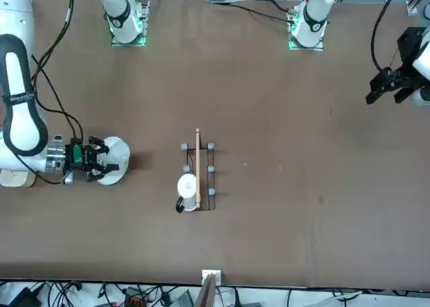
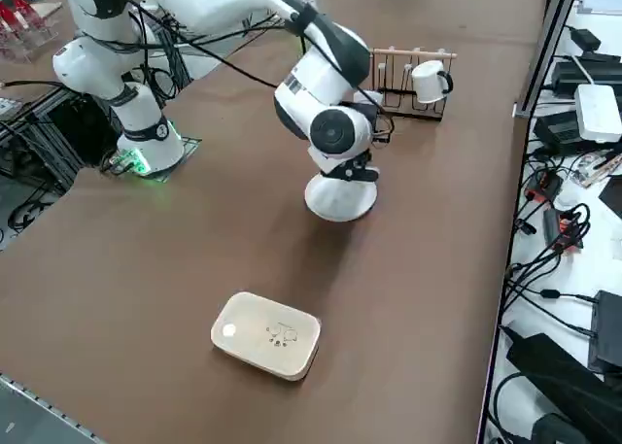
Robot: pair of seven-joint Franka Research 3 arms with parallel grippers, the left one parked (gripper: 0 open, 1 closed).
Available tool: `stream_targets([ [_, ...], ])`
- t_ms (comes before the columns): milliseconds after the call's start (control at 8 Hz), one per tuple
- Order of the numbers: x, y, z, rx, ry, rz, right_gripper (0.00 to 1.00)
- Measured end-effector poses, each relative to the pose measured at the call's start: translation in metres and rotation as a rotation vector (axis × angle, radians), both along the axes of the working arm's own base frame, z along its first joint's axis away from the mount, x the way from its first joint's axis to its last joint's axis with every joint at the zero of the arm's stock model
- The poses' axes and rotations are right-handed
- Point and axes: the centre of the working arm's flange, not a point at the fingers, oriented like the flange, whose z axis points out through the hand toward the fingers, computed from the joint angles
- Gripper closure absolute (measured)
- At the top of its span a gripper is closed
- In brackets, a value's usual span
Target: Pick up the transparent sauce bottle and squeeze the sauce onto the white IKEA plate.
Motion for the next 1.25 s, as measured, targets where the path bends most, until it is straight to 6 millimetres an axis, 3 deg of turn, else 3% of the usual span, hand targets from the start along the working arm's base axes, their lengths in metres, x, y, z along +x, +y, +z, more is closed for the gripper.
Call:
stream_targets([
  [375, -0.017, 0.015, -0.007, 0.013, 0.028, 0.021, 0.56],
  [875, -0.058, 0.025, 0.008, 0.037, 0.050, 0.036, 0.56],
  [1000, -0.066, 0.021, 0.011, 0.049, 0.049, 0.046, 0.56],
  [1250, -0.077, -0.010, 0.008, 0.071, 0.033, 0.031, 0.56],
])
